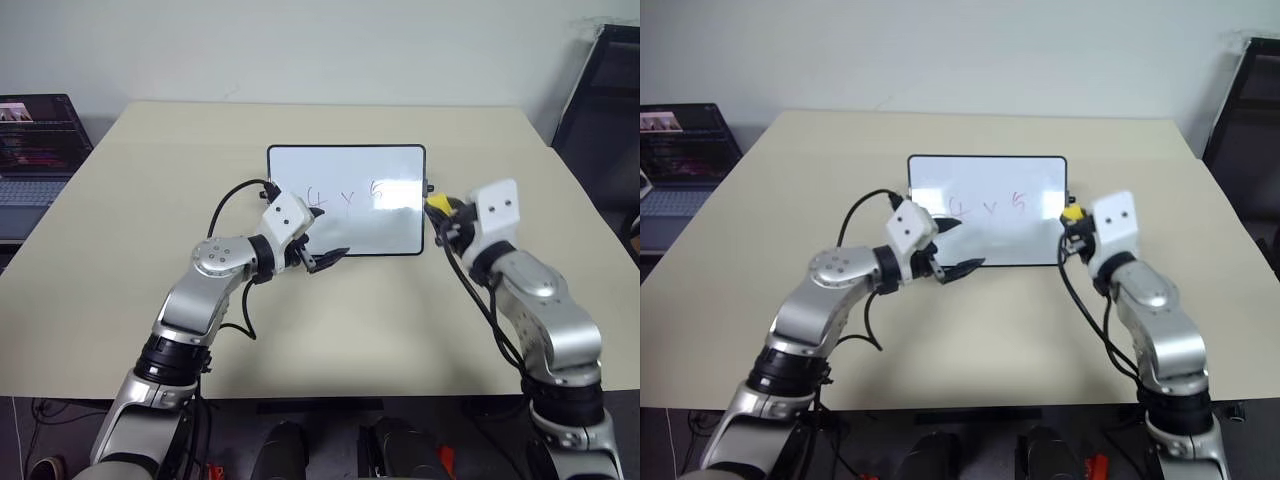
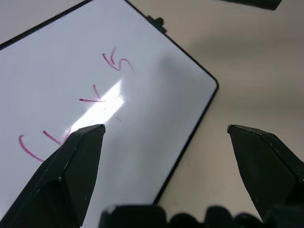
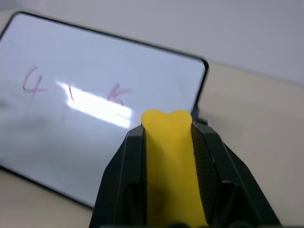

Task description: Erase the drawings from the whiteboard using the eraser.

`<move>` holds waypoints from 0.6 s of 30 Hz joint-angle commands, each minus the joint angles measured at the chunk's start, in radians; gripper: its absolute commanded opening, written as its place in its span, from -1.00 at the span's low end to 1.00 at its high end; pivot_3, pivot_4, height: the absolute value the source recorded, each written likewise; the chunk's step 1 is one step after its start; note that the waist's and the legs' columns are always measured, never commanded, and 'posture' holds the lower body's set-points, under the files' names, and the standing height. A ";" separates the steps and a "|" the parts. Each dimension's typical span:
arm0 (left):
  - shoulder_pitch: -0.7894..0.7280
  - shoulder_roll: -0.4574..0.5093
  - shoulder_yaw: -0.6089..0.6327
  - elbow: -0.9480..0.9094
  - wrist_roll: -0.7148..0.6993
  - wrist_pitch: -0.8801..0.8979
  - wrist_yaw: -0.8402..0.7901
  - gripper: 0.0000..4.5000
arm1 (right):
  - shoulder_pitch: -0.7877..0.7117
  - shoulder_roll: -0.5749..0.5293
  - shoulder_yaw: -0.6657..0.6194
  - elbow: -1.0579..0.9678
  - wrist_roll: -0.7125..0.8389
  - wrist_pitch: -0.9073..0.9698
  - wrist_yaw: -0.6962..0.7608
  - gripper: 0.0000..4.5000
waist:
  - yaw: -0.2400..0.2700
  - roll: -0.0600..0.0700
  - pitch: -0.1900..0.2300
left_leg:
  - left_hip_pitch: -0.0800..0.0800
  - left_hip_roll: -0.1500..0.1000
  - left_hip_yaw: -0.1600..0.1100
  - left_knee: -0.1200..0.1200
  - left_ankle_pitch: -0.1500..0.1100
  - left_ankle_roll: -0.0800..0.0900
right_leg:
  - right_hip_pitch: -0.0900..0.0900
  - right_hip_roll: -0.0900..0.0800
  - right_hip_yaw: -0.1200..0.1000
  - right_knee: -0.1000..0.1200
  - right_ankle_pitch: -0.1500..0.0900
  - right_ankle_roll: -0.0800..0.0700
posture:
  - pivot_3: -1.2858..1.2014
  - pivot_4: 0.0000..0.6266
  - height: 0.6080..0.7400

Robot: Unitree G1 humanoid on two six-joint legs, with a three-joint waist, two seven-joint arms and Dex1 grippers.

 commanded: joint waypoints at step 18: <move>-0.023 -0.004 -0.018 -0.063 0.038 0.026 0.004 1.00 | -0.402 0.132 0.147 0.684 -0.213 -0.393 0.018 -0.56 | 0.002 0.000 0.000 | -0.006 -0.001 -0.003 0.000 0.000 0.000 | -0.004 -0.006 -0.002 0.000 0.003 -0.005 | 0.03 -0.52 1.00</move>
